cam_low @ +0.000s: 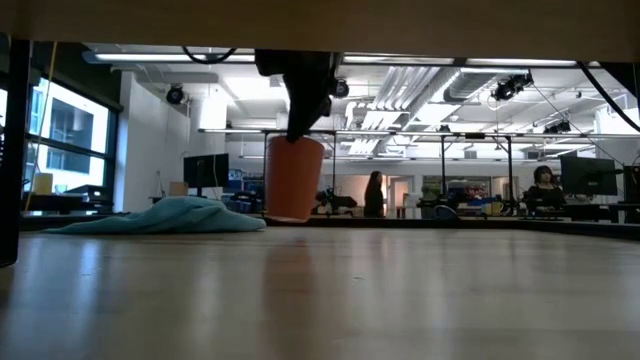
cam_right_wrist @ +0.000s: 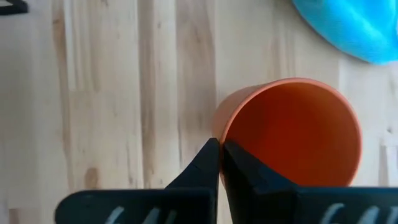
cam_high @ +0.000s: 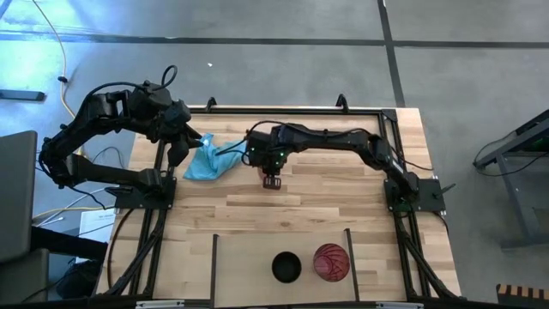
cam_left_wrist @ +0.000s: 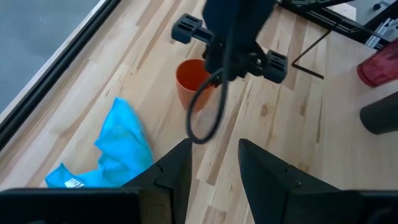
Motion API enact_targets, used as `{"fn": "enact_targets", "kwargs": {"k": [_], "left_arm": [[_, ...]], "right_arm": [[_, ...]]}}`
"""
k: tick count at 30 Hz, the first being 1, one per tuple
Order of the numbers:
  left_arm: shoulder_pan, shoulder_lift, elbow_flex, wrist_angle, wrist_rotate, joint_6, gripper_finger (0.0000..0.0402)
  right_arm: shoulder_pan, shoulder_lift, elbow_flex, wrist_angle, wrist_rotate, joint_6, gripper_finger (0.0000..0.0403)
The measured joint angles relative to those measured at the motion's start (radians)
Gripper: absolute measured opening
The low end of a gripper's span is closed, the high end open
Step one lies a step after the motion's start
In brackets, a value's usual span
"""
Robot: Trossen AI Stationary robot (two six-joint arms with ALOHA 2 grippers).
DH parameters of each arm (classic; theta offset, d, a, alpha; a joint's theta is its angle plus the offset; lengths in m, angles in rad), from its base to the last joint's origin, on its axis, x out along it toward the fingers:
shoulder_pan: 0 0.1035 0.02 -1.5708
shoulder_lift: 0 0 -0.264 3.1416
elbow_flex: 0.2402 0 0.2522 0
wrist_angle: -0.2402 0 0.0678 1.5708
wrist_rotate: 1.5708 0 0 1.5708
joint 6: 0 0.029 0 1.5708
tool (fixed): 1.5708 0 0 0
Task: Stack small to large cups/mugs on shelf
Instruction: Put the orange cup on the shelf
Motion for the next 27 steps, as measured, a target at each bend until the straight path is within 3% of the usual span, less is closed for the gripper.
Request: {"fn": "enact_targets", "kwargs": {"k": [27], "left_arm": [[0.000,-0.014,0.000,-0.002,0.027,-0.060,0.0117]], "right_arm": [[0.072,-0.004,-0.114,0.054,-0.003,0.090,0.0000]]}}
